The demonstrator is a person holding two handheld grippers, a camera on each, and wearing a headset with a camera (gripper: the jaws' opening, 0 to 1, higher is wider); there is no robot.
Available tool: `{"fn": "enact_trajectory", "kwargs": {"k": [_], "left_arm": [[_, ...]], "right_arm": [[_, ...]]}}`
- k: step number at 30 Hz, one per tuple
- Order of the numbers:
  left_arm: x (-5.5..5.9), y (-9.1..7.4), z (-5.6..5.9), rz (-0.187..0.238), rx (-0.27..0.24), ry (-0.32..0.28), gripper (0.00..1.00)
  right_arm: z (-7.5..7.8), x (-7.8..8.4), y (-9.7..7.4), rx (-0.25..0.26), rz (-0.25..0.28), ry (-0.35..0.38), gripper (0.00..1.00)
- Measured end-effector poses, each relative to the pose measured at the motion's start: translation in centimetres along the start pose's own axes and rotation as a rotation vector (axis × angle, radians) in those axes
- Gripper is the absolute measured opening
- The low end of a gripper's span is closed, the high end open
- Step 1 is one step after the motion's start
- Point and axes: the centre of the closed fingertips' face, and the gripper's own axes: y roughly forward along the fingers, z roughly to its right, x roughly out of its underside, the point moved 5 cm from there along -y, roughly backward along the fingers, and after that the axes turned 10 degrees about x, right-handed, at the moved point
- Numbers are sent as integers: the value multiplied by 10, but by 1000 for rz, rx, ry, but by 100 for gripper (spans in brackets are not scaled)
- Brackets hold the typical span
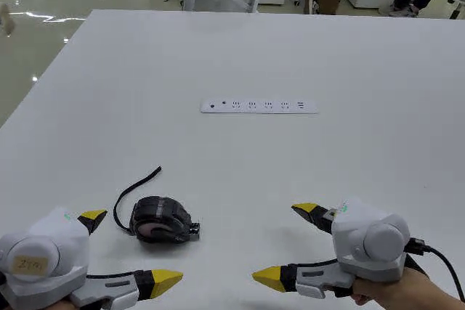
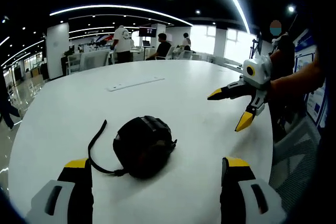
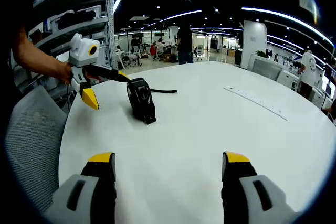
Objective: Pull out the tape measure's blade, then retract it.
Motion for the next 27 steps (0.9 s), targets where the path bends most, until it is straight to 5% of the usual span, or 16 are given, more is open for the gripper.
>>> {"fn": "enact_trajectory", "kwargs": {"k": [14, 27], "left_arm": [[5, -24, 12, 23, 28, 36, 100], [10, -36, 18, 34, 24, 30, 100]], "right_arm": [[-5, 6, -39, 56, 11, 12, 93], [-10, 12, -50, 76, 7, 30, 96]]}}
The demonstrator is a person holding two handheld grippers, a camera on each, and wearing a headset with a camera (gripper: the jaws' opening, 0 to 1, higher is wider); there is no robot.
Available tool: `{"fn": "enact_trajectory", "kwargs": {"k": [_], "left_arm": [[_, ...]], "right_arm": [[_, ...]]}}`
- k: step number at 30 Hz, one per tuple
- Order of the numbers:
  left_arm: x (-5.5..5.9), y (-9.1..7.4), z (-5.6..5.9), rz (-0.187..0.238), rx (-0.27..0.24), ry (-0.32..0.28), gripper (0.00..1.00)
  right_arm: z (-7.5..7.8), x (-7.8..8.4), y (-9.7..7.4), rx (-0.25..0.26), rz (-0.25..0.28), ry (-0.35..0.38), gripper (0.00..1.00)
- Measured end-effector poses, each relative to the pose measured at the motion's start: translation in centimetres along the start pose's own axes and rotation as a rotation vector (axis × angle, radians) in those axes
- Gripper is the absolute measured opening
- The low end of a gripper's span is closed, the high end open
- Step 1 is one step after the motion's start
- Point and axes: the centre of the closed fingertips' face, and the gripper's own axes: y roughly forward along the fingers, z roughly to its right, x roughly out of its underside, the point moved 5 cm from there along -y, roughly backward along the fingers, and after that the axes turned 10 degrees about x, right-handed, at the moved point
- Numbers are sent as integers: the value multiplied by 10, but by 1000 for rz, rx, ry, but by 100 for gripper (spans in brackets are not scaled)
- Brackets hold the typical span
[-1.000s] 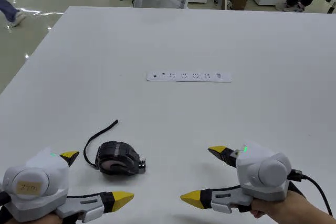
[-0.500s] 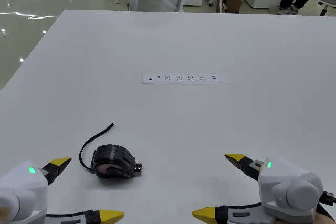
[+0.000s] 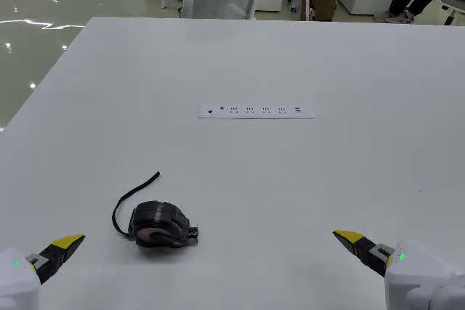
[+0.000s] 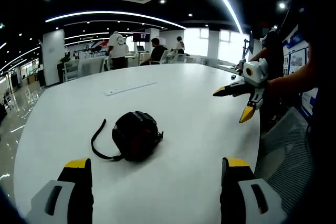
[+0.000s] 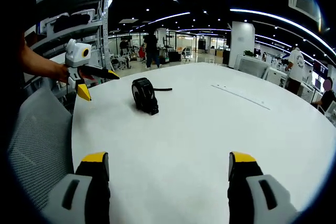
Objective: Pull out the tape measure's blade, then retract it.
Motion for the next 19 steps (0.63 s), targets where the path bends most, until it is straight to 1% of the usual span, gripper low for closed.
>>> {"fn": "enact_trajectory", "kwargs": {"k": [1, 3, 5, 9, 12, 14, 19], "left_arm": [[3, -11, 6, 5, -6, -1, 100], [3, -13, 8, 23, -9, 9, 100], [4, -15, 10, 29, -9, 13, 100], [6, -19, 14, 32, -9, 2, 100], [7, -23, 17, 46, -9, 3, 100], [8, -25, 18, 50, -10, 4, 100], [15, -27, 17, 45, -12, -24, 100]], "right_arm": [[-7, 7, -12, 19, -6, 14, 96], [-9, 7, -16, 26, 0, 19, 96], [-13, 8, -19, 26, 6, 29, 97], [-17, 10, -25, 26, 12, 42, 97], [-19, 11, -28, 29, 23, 54, 97], [-19, 11, -28, 30, 25, 57, 97], [-21, 10, -30, 31, 37, 60, 97]]}}
